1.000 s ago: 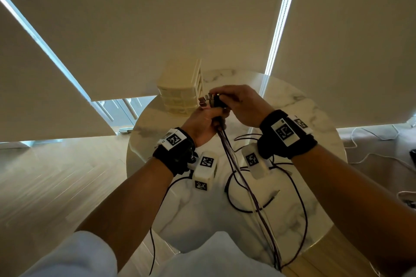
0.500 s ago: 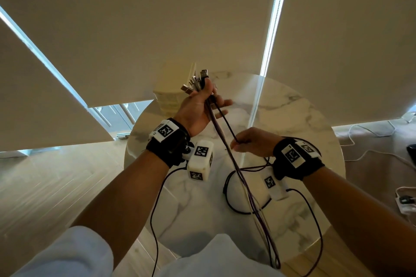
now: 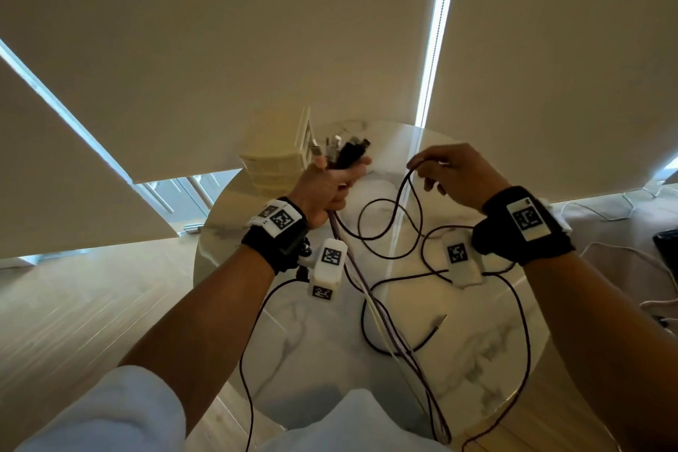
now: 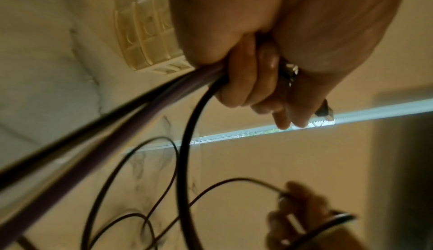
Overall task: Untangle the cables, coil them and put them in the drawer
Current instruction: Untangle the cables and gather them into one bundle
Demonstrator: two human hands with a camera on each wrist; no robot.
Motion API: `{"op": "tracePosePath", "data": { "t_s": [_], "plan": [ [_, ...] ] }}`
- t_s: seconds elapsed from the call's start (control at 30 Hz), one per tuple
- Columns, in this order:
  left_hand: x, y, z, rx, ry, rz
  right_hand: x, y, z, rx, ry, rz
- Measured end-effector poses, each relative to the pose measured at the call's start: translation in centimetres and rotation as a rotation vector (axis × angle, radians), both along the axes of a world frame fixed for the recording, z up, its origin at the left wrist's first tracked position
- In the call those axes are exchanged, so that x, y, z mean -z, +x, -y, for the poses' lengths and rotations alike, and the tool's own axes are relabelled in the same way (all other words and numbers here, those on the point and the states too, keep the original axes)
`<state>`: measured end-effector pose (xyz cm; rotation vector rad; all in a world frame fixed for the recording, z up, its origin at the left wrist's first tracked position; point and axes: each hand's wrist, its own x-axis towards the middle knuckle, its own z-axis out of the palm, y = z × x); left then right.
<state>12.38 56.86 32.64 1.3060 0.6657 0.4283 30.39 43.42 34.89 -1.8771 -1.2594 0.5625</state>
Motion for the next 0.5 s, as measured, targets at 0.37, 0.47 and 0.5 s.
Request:
{"op": "tracePosePath", "data": {
  "t_s": [0.37,0.47,0.5],
  "plan": [
    [-0.1,3.8,1.7,-0.198,0.082,0.025,-2.9,-1.7,-0.5,-0.031,0.301,-0.223],
    [0.3,3.7,1.8,-0.227,0.041,0.1,-2.3,-1.6,-1.1,0.035,0.332,-0.186],
    [0.2,3.7,1.8,-0.21,0.032,0.108,-2.3,-1.5,-1.2,0.071,0.361,-0.196]
  ]
}}
